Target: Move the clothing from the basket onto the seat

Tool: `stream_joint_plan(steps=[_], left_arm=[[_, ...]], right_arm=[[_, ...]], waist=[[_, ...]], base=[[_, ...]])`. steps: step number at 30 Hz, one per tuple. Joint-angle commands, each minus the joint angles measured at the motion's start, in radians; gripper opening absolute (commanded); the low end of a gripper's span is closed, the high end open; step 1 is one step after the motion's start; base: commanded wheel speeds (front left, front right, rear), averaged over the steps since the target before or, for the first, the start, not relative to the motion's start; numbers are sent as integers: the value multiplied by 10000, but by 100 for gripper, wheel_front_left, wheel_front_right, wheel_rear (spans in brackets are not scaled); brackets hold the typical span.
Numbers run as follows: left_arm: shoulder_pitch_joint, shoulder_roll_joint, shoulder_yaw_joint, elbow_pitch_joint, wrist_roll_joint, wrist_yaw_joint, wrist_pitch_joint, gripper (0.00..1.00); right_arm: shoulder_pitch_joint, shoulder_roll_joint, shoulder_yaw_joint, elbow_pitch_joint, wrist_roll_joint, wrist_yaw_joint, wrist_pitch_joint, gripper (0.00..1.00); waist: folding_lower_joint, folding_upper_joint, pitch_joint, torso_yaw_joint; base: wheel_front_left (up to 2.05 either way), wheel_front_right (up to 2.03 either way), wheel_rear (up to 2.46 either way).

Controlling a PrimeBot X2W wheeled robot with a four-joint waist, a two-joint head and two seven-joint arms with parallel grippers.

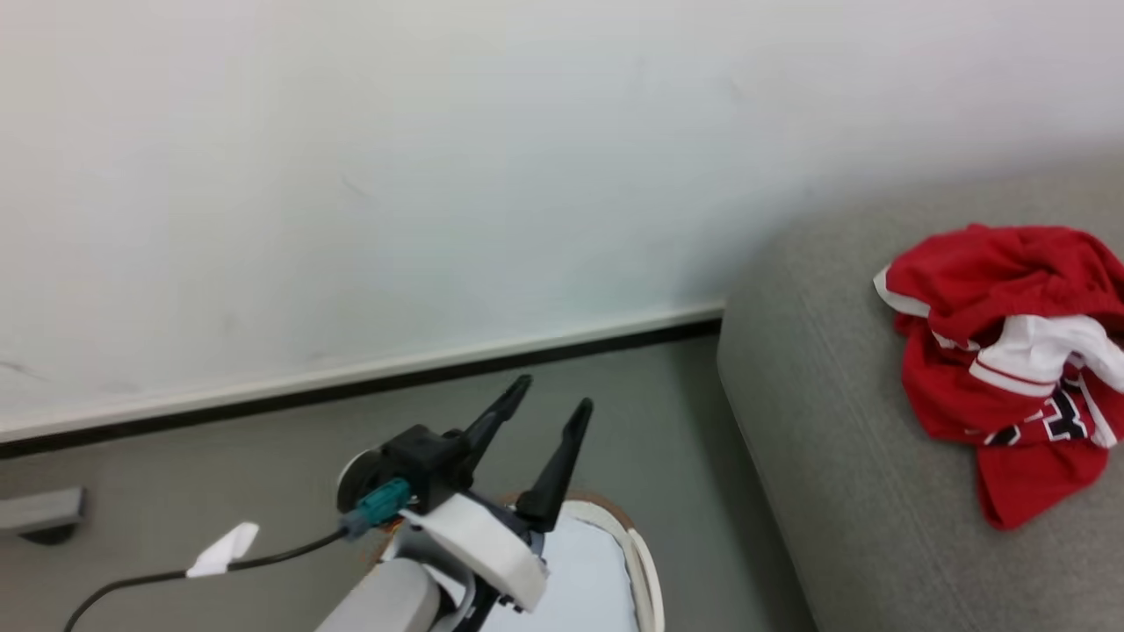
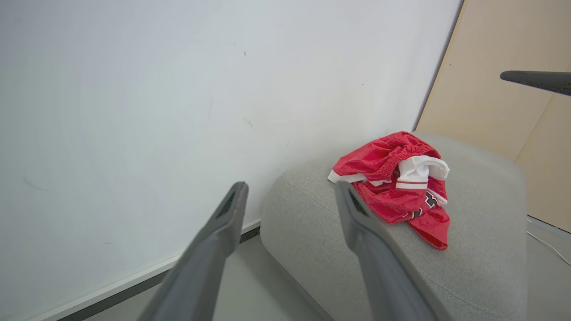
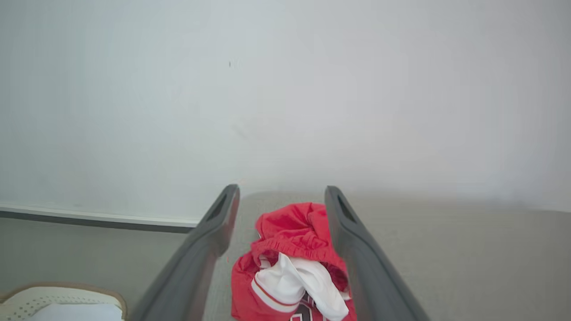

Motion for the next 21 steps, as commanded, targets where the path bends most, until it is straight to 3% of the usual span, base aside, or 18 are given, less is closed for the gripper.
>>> stream_joint_plan(steps=[1, 5, 10, 14, 21], left_arm=[[275, 131, 222, -84, 16, 72, -1, 100], [684, 169, 924, -370, 79, 199, 0, 100], [1175, 89, 1795, -457, 122, 434, 0, 100], [1775, -39, 2797, -536, 320, 789, -1, 100], [2972, -222, 4106, -778, 1052, 860, -1, 100]], right_arm=[[467, 155, -114, -106, -32, -22, -496, 100], [1318, 553, -555, -258, -396, -22, -1541, 100], [2279, 1569, -1328, -190, -1179, -22, -1920, 100], [3505, 2928, -2976, -381, -2634, -20, -1968, 100], [6510, 5620, -6078, -1892, -5326, -20, -1973, 100]], waist=[[5, 0, -437, 436], [5, 0, -666, 747], [5, 0, -873, 979], [5, 0, -976, 1134], [5, 0, -1048, 1287]], base=[[0, 0, 0], [0, 0, 0], [0, 0, 0], [0, 0, 0], [0, 0, 0]])
